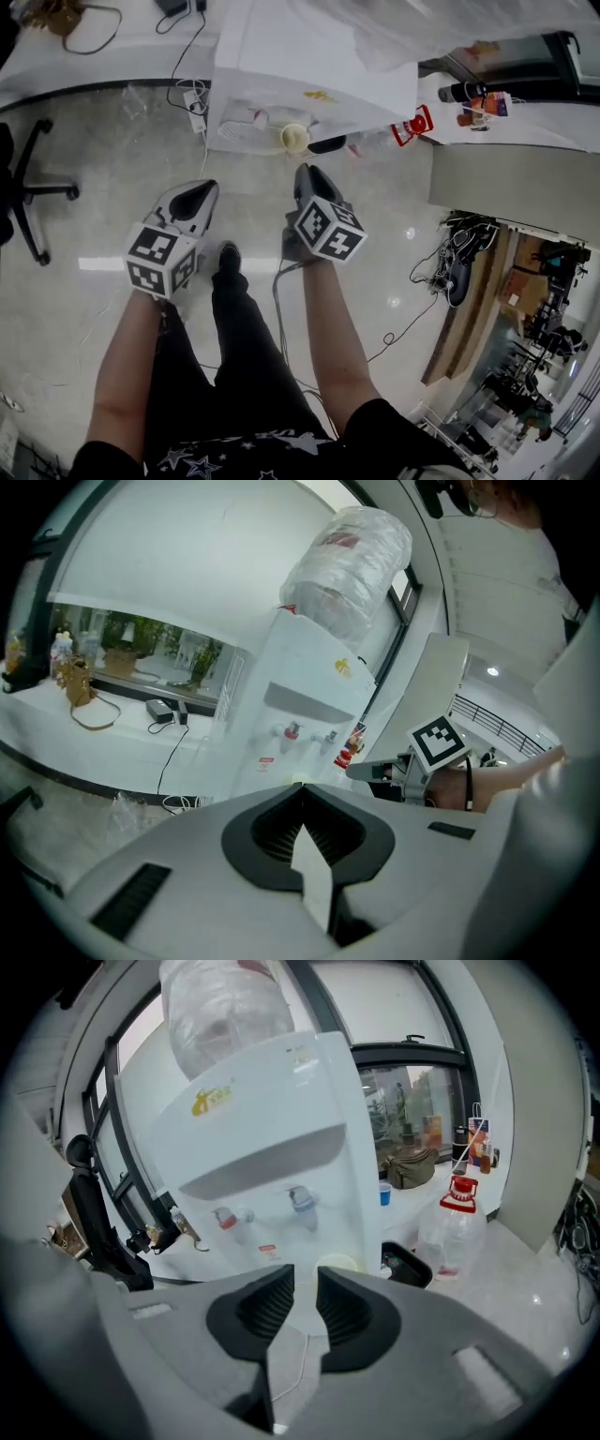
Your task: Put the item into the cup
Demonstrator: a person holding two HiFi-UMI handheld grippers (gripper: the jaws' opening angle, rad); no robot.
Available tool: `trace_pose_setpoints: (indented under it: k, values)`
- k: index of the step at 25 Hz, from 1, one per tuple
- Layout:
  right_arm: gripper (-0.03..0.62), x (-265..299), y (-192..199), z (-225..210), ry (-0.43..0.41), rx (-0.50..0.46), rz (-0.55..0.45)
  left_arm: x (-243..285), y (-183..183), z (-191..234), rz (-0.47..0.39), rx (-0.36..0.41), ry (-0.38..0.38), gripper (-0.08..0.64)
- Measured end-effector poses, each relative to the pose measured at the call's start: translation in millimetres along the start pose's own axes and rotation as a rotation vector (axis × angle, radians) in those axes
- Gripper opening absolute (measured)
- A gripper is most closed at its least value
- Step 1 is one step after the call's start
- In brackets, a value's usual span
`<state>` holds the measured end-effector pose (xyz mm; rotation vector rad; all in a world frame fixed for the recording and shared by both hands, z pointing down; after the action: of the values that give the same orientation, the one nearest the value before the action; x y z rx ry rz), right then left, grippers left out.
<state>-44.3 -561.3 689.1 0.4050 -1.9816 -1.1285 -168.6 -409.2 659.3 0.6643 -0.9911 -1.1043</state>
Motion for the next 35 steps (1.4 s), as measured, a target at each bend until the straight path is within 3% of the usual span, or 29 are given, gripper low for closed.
trace_pose_setpoints:
  k: [4, 12, 19, 21, 27, 35]
  values:
    - [0.075, -42.3, -1.3, 28.3, 0.01, 0.034, 0.008, -37.7, -14.7, -10.7, 0.016, 0.005, 0.041, 0.005]
    - [0.067, -116.4, -22.0, 84.2, 0.055, 0.105, -0.075, -103.9, -60.3, -38.6, 0.029, 0.132, 0.177, 0.005]
    - [0.063, -200.0, -15.5, 126.4, 0.122, 0.163, -0.154, -183.3, -70.7, -62.0, 0.056, 0.268, 0.279, 0.005]
    - [0.006, -228.4, -13.1, 131.8, 0.157, 0.17, -0.178, -200.7, -76.2, -70.6, 0.038, 0.269, 0.312, 0.005]
    - [0.002, -304.0, -5.4, 139.4, 0.241, 0.209, -0.206, -240.1, -80.0, -85.8, 0.057, 0.271, 0.383, 0.005]
    - [0.0, -356.9, 14.1, 152.6, 0.227, 0.251, -0.194, -266.3, -65.9, -104.9, 0.105, 0.275, 0.401, 0.005]
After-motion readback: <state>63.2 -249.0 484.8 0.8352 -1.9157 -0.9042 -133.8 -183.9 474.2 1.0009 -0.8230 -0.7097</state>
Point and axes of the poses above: the fingertips, and each gripper's own axes: x forward along the fingers, z to its left, y out of its underside, the point moved 1 cm from there along -x, backward along the fingers, and after that the axes turned 10 degrees about -z, right-handed, at the moved point
